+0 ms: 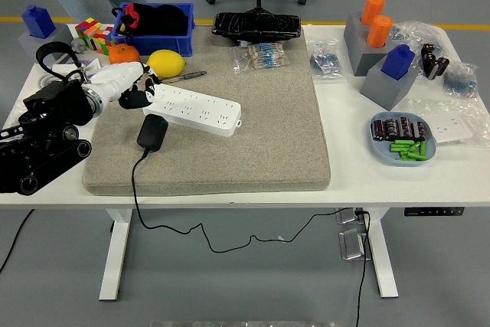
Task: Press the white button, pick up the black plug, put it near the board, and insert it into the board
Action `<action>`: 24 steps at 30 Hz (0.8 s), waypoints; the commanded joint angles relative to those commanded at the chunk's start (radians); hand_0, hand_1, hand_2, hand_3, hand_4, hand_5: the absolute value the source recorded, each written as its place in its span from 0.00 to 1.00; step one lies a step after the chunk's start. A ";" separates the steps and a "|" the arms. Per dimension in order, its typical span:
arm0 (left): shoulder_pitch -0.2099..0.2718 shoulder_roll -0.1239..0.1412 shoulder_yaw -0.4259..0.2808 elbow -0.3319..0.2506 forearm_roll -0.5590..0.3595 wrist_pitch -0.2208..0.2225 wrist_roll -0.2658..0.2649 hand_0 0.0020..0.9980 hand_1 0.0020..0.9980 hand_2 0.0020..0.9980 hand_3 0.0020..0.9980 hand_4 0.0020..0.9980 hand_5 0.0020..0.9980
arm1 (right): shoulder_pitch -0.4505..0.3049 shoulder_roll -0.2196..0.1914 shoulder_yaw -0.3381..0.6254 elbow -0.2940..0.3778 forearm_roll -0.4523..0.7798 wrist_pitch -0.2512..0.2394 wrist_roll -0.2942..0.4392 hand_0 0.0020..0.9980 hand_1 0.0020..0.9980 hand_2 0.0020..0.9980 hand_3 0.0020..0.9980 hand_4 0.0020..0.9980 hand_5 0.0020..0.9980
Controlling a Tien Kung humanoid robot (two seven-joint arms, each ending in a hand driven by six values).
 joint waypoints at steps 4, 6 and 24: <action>-0.037 -0.027 0.062 0.047 -0.025 -0.008 0.003 0.21 0.04 0.09 0.71 0.00 0.37 | 0.003 -0.002 -0.006 0.001 0.004 0.000 0.000 0.69 0.61 0.60 0.59 0.72 0.29; -0.058 -0.047 0.102 0.078 -0.044 -0.019 0.007 0.21 0.04 0.09 0.71 0.00 0.37 | 0.005 -0.003 -0.010 0.001 0.007 0.001 0.000 0.69 0.61 0.60 0.59 0.72 0.29; -0.147 -0.154 0.294 0.251 -0.135 -0.026 0.013 0.21 0.05 0.09 0.71 0.00 0.36 | 0.018 -0.007 -0.047 0.010 0.028 -0.007 0.011 0.69 0.60 0.60 0.59 0.72 0.29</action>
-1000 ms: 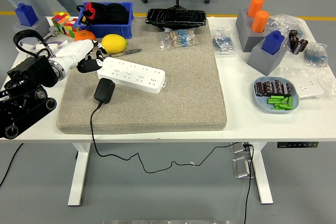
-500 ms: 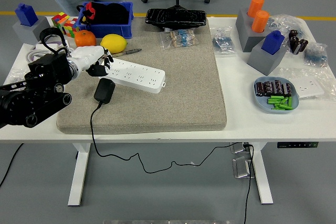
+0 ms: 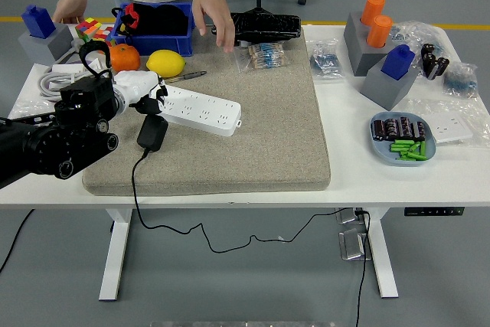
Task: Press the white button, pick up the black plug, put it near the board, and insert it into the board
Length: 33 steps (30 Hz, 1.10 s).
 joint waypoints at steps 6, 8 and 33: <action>-0.011 -0.020 0.031 0.053 -0.031 0.012 -0.007 0.21 0.05 0.08 0.71 0.00 0.35 | 0.005 -0.002 -0.011 0.010 0.005 0.001 -0.001 0.69 0.60 0.60 0.59 0.72 0.29; -0.012 -0.026 0.039 0.065 -0.035 0.015 -0.008 0.21 0.05 0.08 0.71 0.00 0.35 | 0.007 -0.003 -0.013 0.011 0.006 0.001 -0.001 0.69 0.60 0.60 0.59 0.72 0.29; -0.018 -0.093 -0.009 0.176 0.033 -0.028 -0.008 0.20 0.05 0.07 0.71 0.00 0.38 | 0.025 -0.004 -0.053 0.036 0.019 0.002 -0.001 0.69 0.60 0.59 0.59 0.71 0.28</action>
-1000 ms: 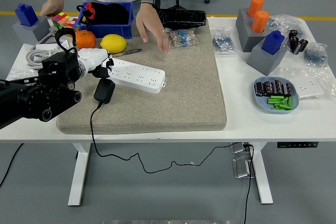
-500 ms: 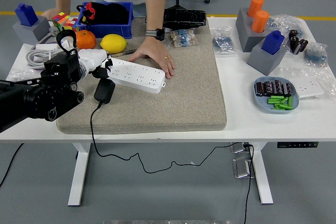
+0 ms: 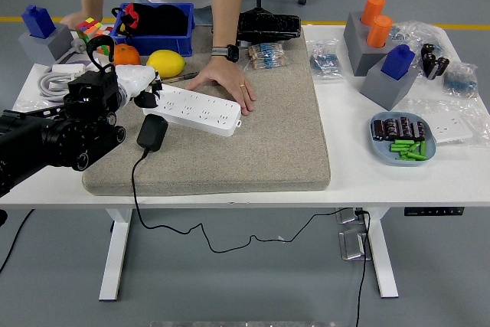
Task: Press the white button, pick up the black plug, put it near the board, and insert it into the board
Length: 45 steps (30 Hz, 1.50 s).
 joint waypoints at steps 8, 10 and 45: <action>0.003 -0.009 -0.032 0.022 0.023 -0.015 -0.003 0.20 0.05 0.07 0.71 0.00 0.38 | 0.004 -0.002 -0.007 0.009 0.001 0.000 0.001 0.69 0.60 0.59 0.59 0.71 0.28; 0.005 -0.013 -0.043 0.028 0.028 -0.019 -0.004 0.20 0.05 0.07 0.71 0.00 0.38 | 0.004 -0.003 -0.009 0.010 0.000 0.000 0.001 0.69 0.60 0.59 0.59 0.71 0.28; 0.032 -0.068 -0.225 0.094 0.185 -0.135 0.017 0.20 0.05 0.07 0.71 0.00 0.39 | 0.011 -0.008 -0.022 0.022 0.001 -0.001 0.006 0.69 0.60 0.59 0.59 0.71 0.28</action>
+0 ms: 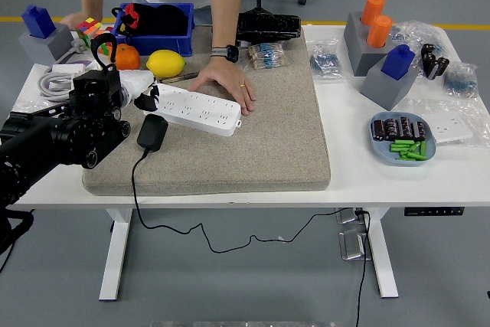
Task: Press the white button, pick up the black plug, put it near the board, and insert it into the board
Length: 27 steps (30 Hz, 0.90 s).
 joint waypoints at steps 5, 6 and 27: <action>0.004 -0.008 -0.022 0.003 0.025 -0.010 0.001 0.20 0.05 0.07 0.71 0.00 0.38 | 0.001 -0.001 -0.003 0.001 0.000 0.000 0.001 0.69 0.60 0.59 0.59 0.71 0.28; 0.005 -0.010 -0.026 0.004 0.030 -0.012 0.001 0.20 0.05 0.07 0.71 0.00 0.38 | 0.001 -0.001 -0.004 0.001 0.000 0.000 0.001 0.69 0.60 0.59 0.59 0.71 0.28; 0.016 -0.025 -0.069 0.010 0.078 -0.029 0.000 0.20 0.05 0.07 0.71 0.00 0.37 | 0.004 -0.002 -0.007 0.004 -0.001 -0.001 0.001 0.69 0.60 0.59 0.59 0.71 0.28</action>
